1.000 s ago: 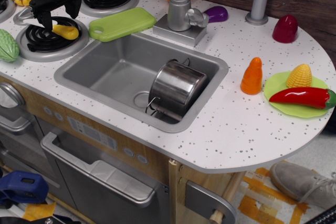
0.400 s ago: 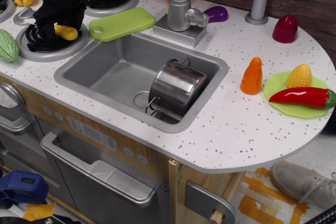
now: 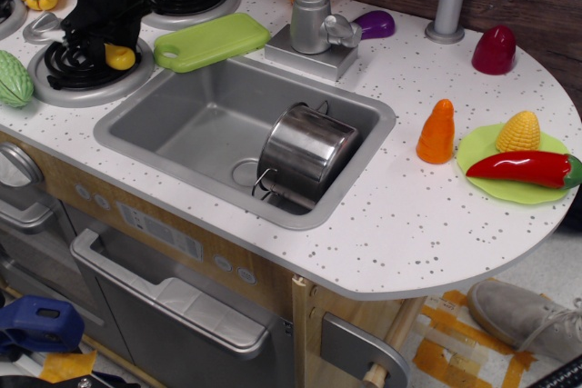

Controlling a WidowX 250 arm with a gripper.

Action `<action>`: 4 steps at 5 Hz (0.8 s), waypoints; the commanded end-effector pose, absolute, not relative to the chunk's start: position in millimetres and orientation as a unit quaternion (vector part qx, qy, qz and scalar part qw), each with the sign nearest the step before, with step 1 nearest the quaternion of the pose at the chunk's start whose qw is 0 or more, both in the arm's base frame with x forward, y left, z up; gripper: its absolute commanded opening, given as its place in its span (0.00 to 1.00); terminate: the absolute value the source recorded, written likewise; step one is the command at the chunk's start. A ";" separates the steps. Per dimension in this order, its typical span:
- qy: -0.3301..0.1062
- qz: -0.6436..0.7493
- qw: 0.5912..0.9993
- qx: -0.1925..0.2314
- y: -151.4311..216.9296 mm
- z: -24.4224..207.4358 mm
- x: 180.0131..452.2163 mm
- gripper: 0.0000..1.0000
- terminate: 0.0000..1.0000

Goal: Put knife on cutting board

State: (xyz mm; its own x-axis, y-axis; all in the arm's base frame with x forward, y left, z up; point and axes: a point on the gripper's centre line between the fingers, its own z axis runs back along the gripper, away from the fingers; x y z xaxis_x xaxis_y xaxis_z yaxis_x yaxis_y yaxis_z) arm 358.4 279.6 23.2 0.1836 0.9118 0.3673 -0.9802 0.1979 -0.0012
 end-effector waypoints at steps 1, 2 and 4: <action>-0.187 0.628 0.746 0.124 277.6 53.5 362.8 0.00 0.00; -0.213 0.626 0.738 0.134 264.1 75.0 368.1 0.00 0.00; -0.257 0.599 0.749 0.122 252.5 94.5 391.2 0.00 0.00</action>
State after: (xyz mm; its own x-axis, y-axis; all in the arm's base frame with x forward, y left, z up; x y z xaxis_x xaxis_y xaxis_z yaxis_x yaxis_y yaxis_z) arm 394.5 244.7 58.2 0.1974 0.8588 0.4728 -0.9604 0.2661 -0.0823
